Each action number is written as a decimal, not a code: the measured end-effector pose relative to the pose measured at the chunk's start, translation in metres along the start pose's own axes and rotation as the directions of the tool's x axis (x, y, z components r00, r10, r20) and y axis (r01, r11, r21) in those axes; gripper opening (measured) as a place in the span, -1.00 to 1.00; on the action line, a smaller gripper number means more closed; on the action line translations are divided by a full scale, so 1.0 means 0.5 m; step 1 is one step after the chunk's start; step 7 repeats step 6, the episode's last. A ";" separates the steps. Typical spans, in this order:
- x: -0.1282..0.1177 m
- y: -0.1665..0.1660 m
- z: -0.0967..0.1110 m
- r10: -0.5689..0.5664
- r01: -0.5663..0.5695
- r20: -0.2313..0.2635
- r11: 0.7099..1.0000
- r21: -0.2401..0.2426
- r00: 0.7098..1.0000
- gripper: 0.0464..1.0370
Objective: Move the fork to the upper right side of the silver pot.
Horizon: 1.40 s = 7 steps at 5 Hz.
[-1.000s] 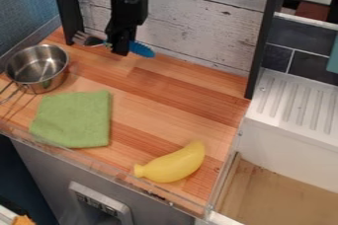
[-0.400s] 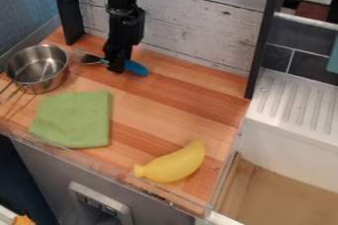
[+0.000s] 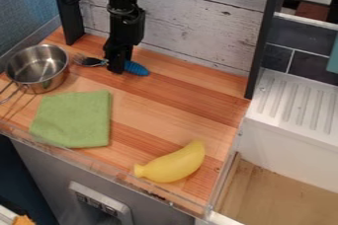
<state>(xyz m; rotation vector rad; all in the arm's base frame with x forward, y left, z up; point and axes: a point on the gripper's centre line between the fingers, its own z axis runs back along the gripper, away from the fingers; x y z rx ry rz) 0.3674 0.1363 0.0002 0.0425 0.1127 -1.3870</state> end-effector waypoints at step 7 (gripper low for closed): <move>-0.026 -0.024 0.142 0.082 -0.090 0.056 0.985 0.150 0.995 0.93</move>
